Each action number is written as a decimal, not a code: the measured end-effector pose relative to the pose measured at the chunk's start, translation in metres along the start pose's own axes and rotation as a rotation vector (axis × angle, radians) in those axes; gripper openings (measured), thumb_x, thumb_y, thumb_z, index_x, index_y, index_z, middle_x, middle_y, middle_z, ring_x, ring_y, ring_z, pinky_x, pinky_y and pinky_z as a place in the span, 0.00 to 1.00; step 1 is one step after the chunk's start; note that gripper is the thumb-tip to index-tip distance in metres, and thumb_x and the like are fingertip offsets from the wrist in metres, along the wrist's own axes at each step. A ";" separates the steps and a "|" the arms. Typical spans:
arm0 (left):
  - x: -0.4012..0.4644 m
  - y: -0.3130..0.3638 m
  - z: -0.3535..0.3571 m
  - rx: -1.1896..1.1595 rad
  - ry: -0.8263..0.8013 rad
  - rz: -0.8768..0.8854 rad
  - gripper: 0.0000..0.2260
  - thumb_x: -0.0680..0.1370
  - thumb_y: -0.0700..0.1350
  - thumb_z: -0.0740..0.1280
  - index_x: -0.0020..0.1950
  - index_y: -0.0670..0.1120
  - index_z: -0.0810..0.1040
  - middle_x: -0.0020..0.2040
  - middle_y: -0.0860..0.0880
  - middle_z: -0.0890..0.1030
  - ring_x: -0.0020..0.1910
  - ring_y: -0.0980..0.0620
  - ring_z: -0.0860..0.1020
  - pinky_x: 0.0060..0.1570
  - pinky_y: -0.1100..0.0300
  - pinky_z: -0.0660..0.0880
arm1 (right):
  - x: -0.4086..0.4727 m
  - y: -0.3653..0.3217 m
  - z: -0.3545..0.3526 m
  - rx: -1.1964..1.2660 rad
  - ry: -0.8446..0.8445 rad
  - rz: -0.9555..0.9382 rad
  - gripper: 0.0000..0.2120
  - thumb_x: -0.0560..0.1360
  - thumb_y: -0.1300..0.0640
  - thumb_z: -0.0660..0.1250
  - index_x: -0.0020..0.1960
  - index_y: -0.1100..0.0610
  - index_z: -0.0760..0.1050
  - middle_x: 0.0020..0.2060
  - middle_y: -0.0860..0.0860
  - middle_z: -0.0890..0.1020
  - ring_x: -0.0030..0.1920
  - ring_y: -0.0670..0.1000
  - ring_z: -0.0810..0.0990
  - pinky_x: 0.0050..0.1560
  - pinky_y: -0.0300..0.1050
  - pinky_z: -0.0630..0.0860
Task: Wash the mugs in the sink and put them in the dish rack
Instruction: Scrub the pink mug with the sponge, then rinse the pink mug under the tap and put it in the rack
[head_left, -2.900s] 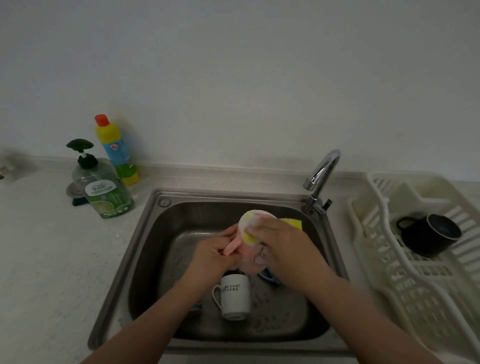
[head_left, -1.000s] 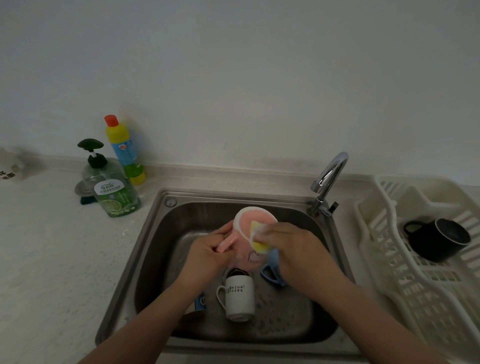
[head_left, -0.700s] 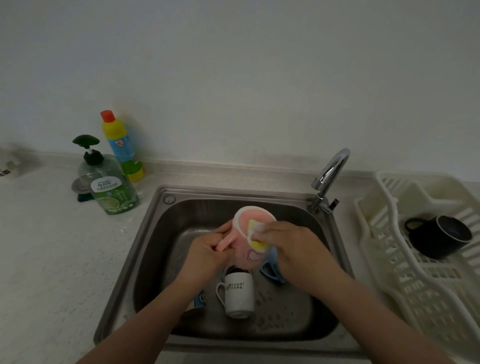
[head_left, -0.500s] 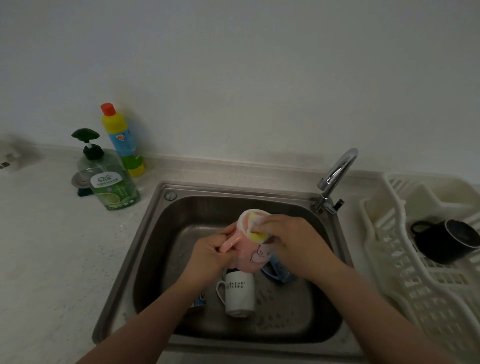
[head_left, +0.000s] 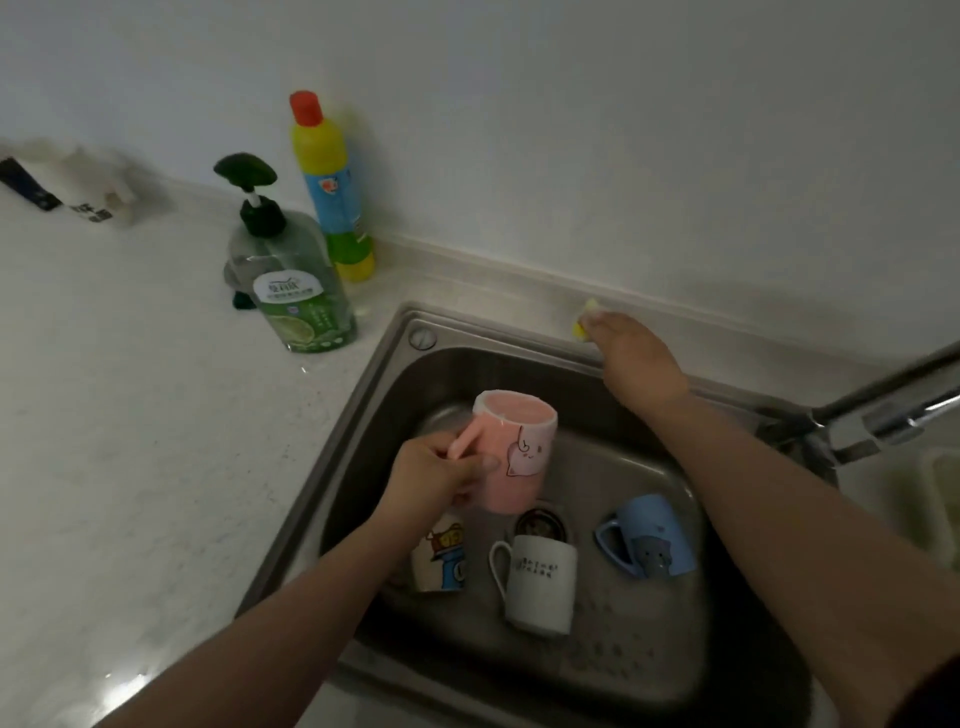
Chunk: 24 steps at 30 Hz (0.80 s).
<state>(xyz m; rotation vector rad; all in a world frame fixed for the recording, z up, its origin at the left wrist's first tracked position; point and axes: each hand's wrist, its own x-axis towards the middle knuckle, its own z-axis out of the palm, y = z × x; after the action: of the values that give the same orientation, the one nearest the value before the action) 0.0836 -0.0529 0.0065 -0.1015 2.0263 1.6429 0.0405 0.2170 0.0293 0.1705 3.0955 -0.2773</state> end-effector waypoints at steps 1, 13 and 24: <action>0.003 -0.002 -0.001 -0.001 -0.002 -0.004 0.04 0.73 0.42 0.74 0.46 0.46 0.81 0.46 0.48 0.85 0.46 0.49 0.84 0.45 0.51 0.82 | 0.012 0.004 0.008 -0.047 -0.023 -0.043 0.27 0.77 0.69 0.61 0.75 0.58 0.63 0.73 0.58 0.67 0.72 0.59 0.65 0.72 0.48 0.57; 0.015 -0.008 0.019 -0.052 -0.104 -0.055 0.04 0.74 0.39 0.73 0.46 0.45 0.81 0.46 0.51 0.85 0.41 0.56 0.84 0.37 0.63 0.79 | -0.006 0.009 0.040 0.082 0.098 0.031 0.28 0.76 0.68 0.60 0.75 0.59 0.62 0.75 0.58 0.62 0.75 0.58 0.60 0.75 0.52 0.58; -0.005 0.008 0.112 -0.029 -0.374 -0.066 0.06 0.75 0.35 0.71 0.46 0.46 0.82 0.47 0.45 0.85 0.44 0.49 0.84 0.45 0.52 0.82 | -0.192 0.058 0.008 0.313 0.262 0.564 0.22 0.78 0.64 0.61 0.72 0.58 0.70 0.71 0.54 0.71 0.71 0.52 0.68 0.69 0.39 0.58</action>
<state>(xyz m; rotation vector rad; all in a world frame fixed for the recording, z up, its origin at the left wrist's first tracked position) 0.1236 0.0519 0.0019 0.1201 1.6996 1.5203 0.2383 0.2523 0.0184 1.1404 3.0446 -0.7551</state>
